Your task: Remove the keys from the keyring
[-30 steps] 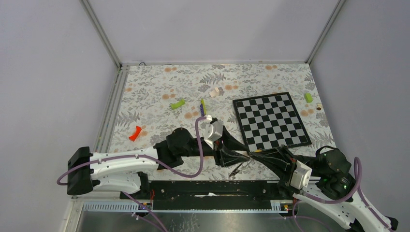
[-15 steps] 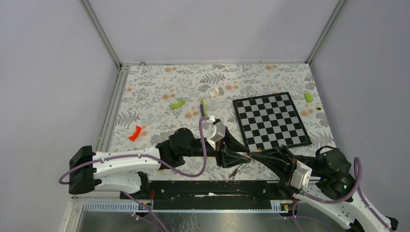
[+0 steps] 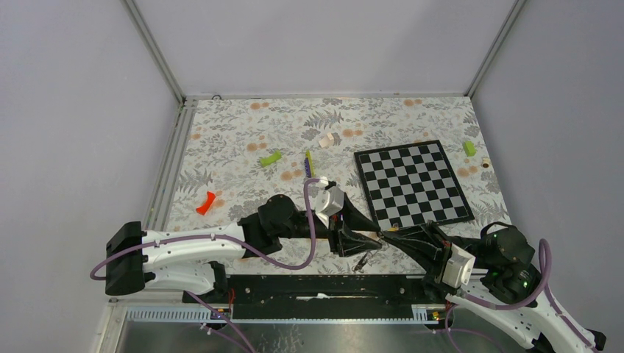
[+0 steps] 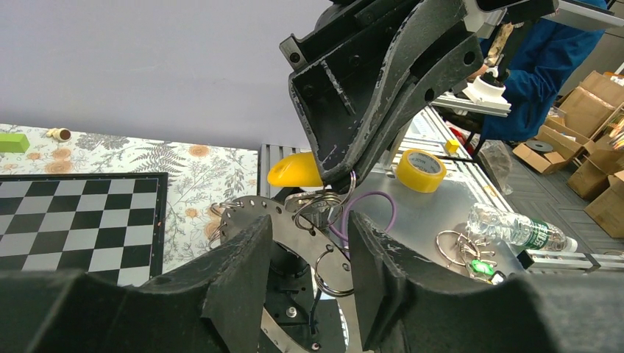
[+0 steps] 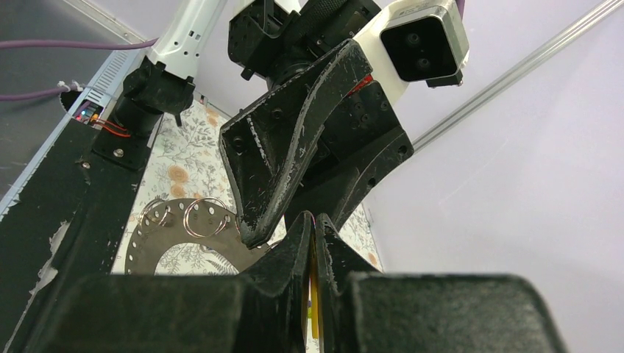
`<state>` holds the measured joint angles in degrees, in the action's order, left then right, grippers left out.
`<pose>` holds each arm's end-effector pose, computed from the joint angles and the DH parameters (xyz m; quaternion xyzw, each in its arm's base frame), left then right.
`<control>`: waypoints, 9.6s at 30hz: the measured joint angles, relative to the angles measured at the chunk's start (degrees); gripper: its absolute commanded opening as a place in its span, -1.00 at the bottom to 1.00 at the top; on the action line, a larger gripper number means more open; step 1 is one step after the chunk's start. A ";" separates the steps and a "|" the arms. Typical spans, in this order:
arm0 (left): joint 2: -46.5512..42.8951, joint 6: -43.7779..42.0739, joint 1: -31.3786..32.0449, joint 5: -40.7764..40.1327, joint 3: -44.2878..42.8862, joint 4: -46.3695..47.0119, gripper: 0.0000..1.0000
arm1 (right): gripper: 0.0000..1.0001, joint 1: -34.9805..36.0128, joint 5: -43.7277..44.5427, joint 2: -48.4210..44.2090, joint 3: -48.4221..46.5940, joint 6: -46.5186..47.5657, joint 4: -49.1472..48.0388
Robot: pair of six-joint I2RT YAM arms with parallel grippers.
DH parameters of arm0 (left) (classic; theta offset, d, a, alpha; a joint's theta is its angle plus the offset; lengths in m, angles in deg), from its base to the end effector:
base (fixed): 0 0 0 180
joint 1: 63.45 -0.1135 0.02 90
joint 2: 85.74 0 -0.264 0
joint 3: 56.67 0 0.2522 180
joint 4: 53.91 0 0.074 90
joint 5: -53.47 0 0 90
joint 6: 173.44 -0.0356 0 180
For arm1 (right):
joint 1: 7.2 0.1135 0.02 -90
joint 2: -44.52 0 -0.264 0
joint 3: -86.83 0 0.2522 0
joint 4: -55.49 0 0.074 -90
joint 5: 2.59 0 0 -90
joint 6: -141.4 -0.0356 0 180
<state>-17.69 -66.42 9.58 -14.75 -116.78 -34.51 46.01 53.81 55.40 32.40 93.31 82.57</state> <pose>0.0679 -0.2679 0.3448 0.4210 0.4801 -0.6223 0.4527 0.0099 0.0462 0.3665 -0.5791 0.2158 0.2477 0.7461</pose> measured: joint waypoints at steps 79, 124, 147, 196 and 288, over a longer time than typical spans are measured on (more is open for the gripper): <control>0.31 0.59 -0.02 4.76 1.14 5.44 0.22 | -1.00 0.00 -0.07 -1.53 -0.26 -2.05 0.20; 1.09 1.90 0.00 8.04 1.99 9.03 0.06 | -1.00 0.00 -5.03 0.74 -3.54 -7.43 -0.33; 3.02 2.99 0.00 9.57 0.79 11.39 -0.04 | -1.00 0.00 -4.98 0.81 -2.54 -7.80 -1.62; 0.81 1.88 -0.17 9.77 0.31 5.29 -0.64 | -1.00 0.00 -3.39 0.46 -3.26 -5.07 2.75; -0.04 1.22 -0.26 8.41 -6.10 -10.71 0.12 | -1.00 0.02 -3.13 -1.70 4.11 -6.54 -11.52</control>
<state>-17.74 -65.20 9.32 -6.33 -122.88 -45.22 46.03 50.68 53.69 36.51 86.77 71.05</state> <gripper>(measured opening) 0.495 0.083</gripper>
